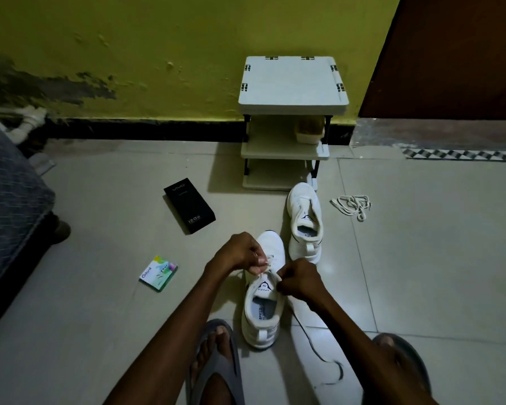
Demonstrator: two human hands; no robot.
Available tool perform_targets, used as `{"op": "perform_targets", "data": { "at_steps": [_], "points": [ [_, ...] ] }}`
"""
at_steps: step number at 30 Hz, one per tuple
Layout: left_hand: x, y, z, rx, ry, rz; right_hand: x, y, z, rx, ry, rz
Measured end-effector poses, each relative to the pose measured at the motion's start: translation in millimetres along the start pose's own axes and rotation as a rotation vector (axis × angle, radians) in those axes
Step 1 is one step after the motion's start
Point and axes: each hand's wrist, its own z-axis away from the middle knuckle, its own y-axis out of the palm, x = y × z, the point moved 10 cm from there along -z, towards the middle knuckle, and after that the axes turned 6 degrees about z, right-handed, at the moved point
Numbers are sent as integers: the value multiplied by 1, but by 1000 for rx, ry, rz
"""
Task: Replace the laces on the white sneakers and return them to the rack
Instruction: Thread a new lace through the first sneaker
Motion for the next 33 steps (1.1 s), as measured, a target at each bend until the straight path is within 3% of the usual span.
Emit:
{"op": "perform_targets", "data": {
  "at_steps": [6,11,17,25,33],
  "points": [
    [5,11,1,-51,38,-242,-21,2,6,12,162,-391],
    [8,24,2,-127,76,-300,-27,8,5,46,198,-460],
    [17,22,1,-176,56,-202,-26,9,4,80,183,-493],
    [18,26,-1,-196,29,-227,-18,4,7,25,138,-410],
    [30,31,-3,-262,-55,-158,5,1,4,-4,-65,-77]
  ]
}}
